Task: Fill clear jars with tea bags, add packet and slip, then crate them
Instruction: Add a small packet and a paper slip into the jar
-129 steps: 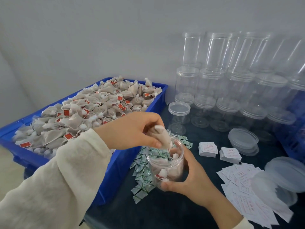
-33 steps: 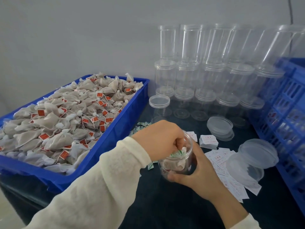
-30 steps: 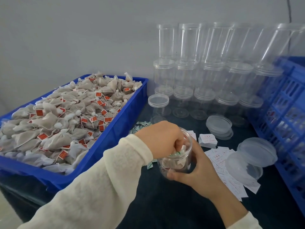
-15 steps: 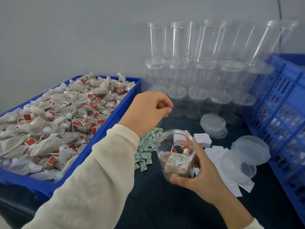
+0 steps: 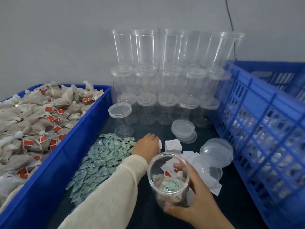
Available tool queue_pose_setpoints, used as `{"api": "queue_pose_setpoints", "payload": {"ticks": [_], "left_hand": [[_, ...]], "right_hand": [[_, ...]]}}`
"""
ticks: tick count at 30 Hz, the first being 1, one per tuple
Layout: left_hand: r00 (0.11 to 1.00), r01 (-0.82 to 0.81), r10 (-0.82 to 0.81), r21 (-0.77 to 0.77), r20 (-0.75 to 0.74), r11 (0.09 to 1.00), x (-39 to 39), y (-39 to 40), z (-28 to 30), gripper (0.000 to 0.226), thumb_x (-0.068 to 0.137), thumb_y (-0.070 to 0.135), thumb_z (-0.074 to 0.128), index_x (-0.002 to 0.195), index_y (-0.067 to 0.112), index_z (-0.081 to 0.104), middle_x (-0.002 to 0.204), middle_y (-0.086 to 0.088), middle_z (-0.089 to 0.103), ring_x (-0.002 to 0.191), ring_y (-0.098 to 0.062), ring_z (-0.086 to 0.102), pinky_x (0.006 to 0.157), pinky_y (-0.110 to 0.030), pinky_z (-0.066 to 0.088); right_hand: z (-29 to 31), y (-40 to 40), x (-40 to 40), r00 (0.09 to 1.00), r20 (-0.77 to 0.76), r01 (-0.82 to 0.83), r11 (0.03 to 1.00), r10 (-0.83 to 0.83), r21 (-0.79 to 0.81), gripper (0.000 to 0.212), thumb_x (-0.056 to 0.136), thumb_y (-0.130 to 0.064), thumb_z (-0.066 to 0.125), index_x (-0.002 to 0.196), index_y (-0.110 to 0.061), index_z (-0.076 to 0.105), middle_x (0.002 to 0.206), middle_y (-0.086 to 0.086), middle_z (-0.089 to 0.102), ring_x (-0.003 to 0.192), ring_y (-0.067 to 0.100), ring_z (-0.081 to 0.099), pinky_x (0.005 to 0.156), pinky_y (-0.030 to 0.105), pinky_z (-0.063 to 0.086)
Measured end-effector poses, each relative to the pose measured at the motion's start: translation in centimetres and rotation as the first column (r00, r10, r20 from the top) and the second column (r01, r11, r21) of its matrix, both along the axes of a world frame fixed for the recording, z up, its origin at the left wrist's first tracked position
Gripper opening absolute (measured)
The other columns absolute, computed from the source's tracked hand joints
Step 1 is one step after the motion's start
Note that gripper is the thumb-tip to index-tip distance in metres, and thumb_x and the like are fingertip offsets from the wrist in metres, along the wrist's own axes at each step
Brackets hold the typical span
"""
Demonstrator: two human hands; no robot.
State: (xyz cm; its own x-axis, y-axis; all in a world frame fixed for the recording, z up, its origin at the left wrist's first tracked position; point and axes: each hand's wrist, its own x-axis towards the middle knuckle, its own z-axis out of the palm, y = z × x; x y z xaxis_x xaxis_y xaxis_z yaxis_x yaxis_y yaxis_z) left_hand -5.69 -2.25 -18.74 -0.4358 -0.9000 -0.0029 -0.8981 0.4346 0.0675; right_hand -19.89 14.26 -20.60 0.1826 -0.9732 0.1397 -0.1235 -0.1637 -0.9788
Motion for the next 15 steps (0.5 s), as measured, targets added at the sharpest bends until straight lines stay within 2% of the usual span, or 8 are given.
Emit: {"api": "queue_pose_setpoints", "payload": {"ticks": [4, 7, 12, 15], "left_hand": [[0.996, 0.018, -0.018, 0.004, 0.085, 1.0, -0.1, -0.5, -1.9, 0.038, 0.102, 0.022, 0.04, 0.135, 0.005, 0.044, 0.146, -0.012, 0.041, 0.135, -0.024, 0.038, 0.106, -0.037, 0.033], [0.999, 0.017, -0.015, -0.027, 0.052, 0.999, 0.1, -0.5, -2.6, 0.034, 0.101, 0.021, 0.041, 0.131, 0.006, 0.048, 0.141, -0.01, 0.046, 0.133, -0.023, 0.041, 0.103, -0.035, 0.037], [0.999, -0.01, 0.011, 0.019, -0.037, 1.0, 0.3, -0.3, -2.5, 0.023, 0.098, 0.025, 0.047, 0.113, 0.009, 0.056, 0.12, -0.008, 0.054, 0.111, -0.028, 0.057, 0.083, -0.038, 0.046], [0.994, -0.034, 0.037, 0.036, -0.104, 0.999, 0.5, -0.7, -2.4, 0.022, 0.098, 0.023, 0.047, 0.109, 0.007, 0.057, 0.117, -0.011, 0.057, 0.108, -0.031, 0.059, 0.087, -0.04, 0.048]], "right_hand": [[0.3, 0.3, -0.6, 1.0, -0.005, 0.021, 1.0, -0.021, 0.017, 0.11, 0.05, -0.022, 0.096, 0.139, -0.039, 0.034, 0.124, -0.038, 0.048, 0.119, -0.012, 0.048, 0.086, 0.004, 0.043], [0.5, 0.4, -0.7, 0.999, 0.003, 0.033, 0.999, -0.033, 0.032, 0.111, 0.051, -0.017, 0.095, 0.14, -0.037, 0.033, 0.123, -0.04, 0.047, 0.119, -0.015, 0.046, 0.085, 0.001, 0.042], [0.6, 0.2, -0.7, 1.0, -0.001, 0.031, 0.999, -0.031, 0.031, 0.11, 0.052, -0.009, 0.094, 0.14, -0.035, 0.032, 0.121, -0.042, 0.047, 0.116, -0.019, 0.045, 0.083, -0.001, 0.04], [0.6, 0.2, -0.7, 1.0, 0.004, 0.024, 1.0, -0.024, 0.02, 0.107, 0.053, -0.006, 0.093, 0.138, -0.035, 0.033, 0.12, -0.04, 0.049, 0.115, -0.018, 0.046, 0.083, -0.001, 0.04]]}}
